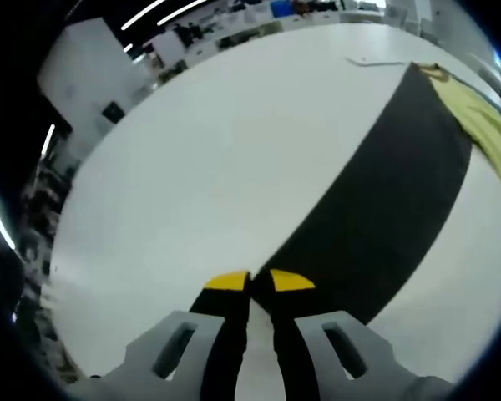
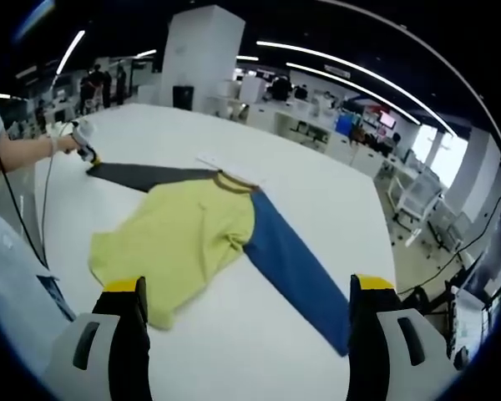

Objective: Fold the garment on the visible template until the final outline fits inside the template.

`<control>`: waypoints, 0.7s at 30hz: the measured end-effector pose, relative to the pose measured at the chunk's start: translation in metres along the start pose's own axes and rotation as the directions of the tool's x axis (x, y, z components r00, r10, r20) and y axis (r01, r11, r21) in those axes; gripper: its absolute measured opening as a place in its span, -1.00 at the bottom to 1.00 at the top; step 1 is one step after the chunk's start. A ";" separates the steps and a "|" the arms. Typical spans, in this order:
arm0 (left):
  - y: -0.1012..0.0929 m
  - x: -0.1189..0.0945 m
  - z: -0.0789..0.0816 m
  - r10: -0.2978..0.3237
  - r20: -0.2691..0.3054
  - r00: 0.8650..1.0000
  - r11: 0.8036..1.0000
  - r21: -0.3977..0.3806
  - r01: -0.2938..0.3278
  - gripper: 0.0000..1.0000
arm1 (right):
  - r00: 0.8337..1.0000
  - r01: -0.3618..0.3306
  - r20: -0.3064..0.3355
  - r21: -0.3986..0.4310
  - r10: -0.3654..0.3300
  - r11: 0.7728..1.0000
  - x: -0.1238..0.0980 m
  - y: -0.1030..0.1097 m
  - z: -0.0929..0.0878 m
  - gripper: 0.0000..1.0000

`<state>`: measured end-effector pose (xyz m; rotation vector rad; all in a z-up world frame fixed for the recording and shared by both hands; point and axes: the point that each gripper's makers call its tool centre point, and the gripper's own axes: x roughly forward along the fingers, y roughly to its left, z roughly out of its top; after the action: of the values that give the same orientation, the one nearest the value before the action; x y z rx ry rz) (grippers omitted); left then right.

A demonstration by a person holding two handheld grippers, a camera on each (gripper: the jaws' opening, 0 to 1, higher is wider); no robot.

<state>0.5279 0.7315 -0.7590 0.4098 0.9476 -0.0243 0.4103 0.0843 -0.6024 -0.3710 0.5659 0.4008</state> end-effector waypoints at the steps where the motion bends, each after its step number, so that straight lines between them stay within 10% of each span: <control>1: 0.002 0.000 0.000 0.005 0.001 1.000 1.000 -0.003 -0.005 -0.81 | 1.000 0.003 0.001 0.003 -0.003 1.000 0.000 -0.001 0.000 0.99; 21: 0.008 -0.021 0.011 0.036 0.055 0.998 0.999 -0.007 -0.036 -0.60 | 1.000 0.005 0.024 0.012 -0.005 1.000 -0.004 0.005 0.005 0.99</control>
<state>0.5256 0.7318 -0.7346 0.4181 0.8853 0.0001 0.4072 0.0892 -0.5976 -0.3560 0.5433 0.3967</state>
